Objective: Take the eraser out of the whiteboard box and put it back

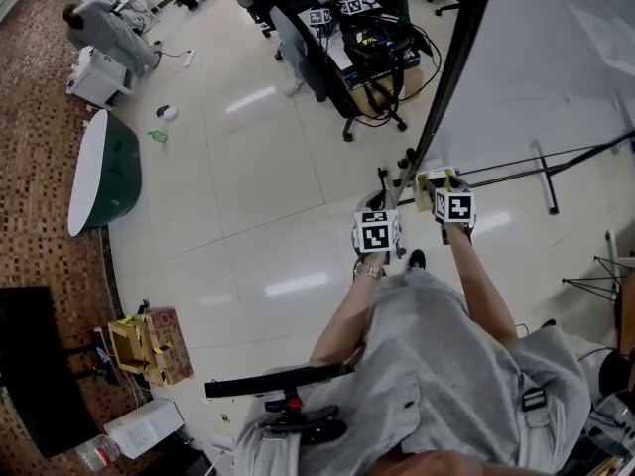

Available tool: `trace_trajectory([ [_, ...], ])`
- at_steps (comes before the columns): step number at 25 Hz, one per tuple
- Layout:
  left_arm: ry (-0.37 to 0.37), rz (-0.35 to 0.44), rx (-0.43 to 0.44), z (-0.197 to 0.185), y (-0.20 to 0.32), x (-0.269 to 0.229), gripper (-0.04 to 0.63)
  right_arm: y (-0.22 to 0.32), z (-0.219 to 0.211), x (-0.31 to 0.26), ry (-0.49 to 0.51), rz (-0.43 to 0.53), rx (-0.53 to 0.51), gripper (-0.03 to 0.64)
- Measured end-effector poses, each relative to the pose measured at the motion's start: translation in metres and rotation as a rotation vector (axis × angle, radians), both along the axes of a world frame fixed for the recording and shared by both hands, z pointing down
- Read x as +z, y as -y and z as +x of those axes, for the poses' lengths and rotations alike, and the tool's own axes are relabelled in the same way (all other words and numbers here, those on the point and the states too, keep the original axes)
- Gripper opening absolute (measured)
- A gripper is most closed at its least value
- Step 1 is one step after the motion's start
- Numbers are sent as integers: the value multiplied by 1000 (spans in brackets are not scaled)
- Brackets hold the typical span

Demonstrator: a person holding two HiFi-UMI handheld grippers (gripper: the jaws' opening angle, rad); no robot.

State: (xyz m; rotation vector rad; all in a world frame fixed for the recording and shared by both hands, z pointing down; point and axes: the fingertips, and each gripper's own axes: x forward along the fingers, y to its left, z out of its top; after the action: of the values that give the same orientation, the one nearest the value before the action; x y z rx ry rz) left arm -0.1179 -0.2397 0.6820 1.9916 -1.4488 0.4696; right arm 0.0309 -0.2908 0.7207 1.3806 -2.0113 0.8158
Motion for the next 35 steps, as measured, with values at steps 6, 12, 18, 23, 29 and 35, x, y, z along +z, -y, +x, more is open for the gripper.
trace_trajectory([
  [6, -22, -19, 67, 30, -18, 10, 3, -42, 12, -31, 4, 83, 70, 2],
  [12, 2, -2, 122, 79, -53, 2, 3, -89, -8, -32, 69, 56, -98, 3],
  [18, 57, -25, 7, 101, -90, 3, 3, -144, 4, -29, 129, -3, -253, 3],
  [23, 66, -16, 49, 177, -148, 6, 3, -196, 61, -7, 134, -44, -203, 3],
  [29, 100, -33, 11, 176, -183, 6, 3, -226, 53, -8, 191, -53, -261, 3],
  [35, 79, -13, 2, 166, -197, -5, 3, -238, 42, -28, 188, -12, -298, 2],
])
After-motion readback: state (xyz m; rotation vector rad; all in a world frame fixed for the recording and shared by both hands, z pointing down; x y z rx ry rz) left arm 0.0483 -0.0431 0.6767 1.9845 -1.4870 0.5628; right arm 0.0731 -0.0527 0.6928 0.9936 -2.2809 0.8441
